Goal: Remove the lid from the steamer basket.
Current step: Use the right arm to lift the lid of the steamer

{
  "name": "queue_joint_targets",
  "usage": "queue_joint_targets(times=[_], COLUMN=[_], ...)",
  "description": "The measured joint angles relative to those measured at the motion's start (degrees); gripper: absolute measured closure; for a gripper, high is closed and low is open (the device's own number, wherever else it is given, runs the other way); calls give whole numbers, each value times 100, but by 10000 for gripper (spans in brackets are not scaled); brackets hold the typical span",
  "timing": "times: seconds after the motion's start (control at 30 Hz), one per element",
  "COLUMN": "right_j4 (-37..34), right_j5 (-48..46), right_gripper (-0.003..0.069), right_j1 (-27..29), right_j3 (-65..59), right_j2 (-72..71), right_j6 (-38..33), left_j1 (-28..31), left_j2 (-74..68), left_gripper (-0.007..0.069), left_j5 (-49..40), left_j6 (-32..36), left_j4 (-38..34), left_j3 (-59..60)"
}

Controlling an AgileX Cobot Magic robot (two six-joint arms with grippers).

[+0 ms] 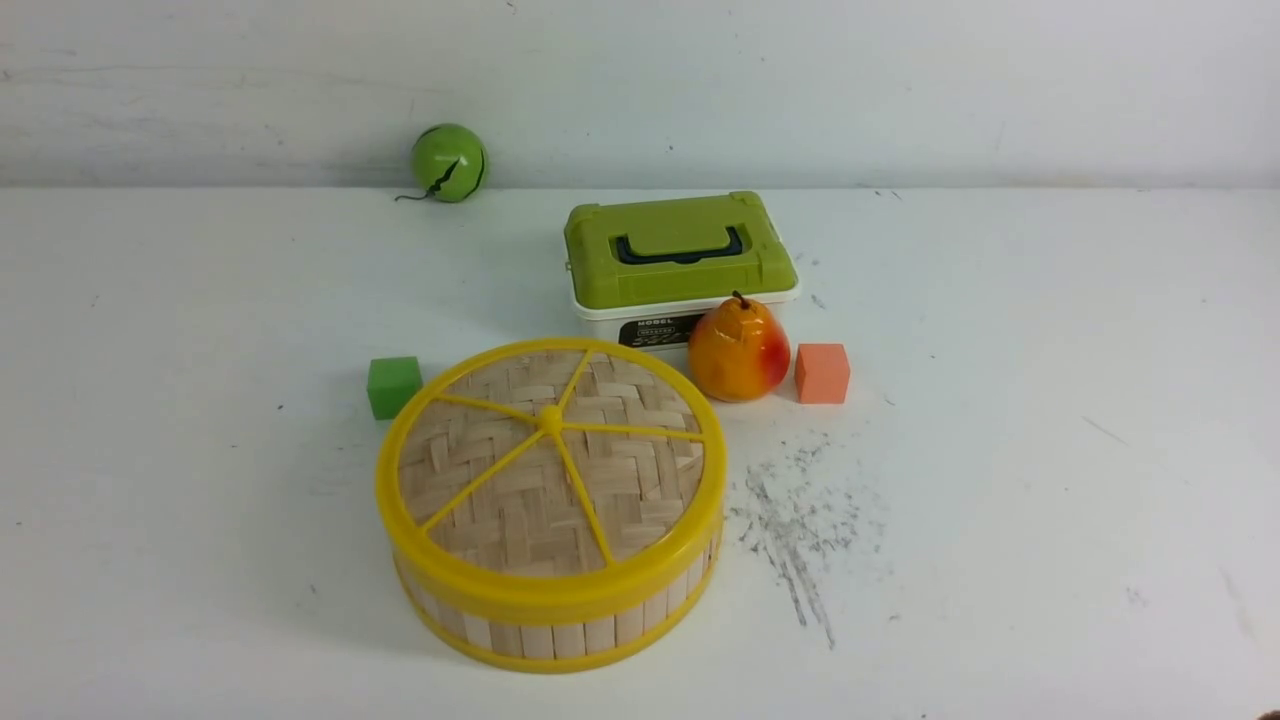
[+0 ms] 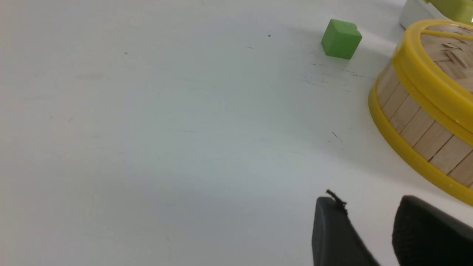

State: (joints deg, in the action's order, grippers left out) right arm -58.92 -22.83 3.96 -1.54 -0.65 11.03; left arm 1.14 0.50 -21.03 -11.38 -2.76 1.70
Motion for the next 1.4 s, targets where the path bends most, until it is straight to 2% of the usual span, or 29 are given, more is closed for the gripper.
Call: queue_joint_targets(times=[0.1, 0.27, 0.37, 0.43, 0.47, 0.6, 0.63, 0.67, 0.7, 0.83, 0.93, 1.13, 1.17, 1.2, 1.23, 1.4], right_j4=[-406, -528, -505, -410, -304, 85, 384, 626, 664, 1405, 1811, 2990, 3573, 3651, 4260, 5675], right_j5=[236, 512, 338, 8, -269, -900, -1291, -1635, -1635, -3112, -3768, -4461, -4621, -4670, -4815, -4906], right_gripper=[420, 420, 424, 440, 477, 603, 655, 673, 674, 673, 670, 667, 667, 667, 667, 665], right_j1=[0, 0, -7, -35, -53, -52, -52, -52, -52, -60, -233, -1403, -1952, -1952, -2503, -3696], right_j3=[0, 0, 92, 374, 725, 1762, 2421, 2948, 2948, 4965, 5986, 7369, 7766, 7866, 8277, 9590], right_j2=[0, 0, 0, 11, 120, 907, 1625, 2053, 2138, 3934, 4731, 6127, 6550, 6603, 7078, 8303], right_j6=[-222, -550, -1231, -1904, -2406, -3236, -3575, -3771, -3809, -4549, -4653, -4329, -4030, -3945, -3627, -2643], left_j1=[0, 0, 0, 0, 0, 0, 0, 0, 0, 0, 0, 0, 0, 0, 0, 0], left_j2=[0, 0, 0, 0, 0, 0, 0, 0, 0, 0, 0, 0, 0, 0, 0, 0], left_gripper=[386, 386, 386, 386, 386, 386, 386, 386, 386, 385, 385, 385, 385, 385, 385, 385], left_j5=[0, 0, 0, 0, 0, 0, 0, 0, 0, 0, 0, 0, 0, 0, 0, 0], left_j6=[0, 0, 0, 0, 0, 0, 0, 0, 0, 0, 0, 0, 0, 0, 0, 0], left_j4=[0, 0, 0, 0, 0, 0, 0, 0, 0, 0, 0, 0, 0, 0, 0, 0], left_j3=[0, 0, 0, 0, 0, 0, 0, 0, 0, 0, 0, 0, 0, 0, 0, 0])
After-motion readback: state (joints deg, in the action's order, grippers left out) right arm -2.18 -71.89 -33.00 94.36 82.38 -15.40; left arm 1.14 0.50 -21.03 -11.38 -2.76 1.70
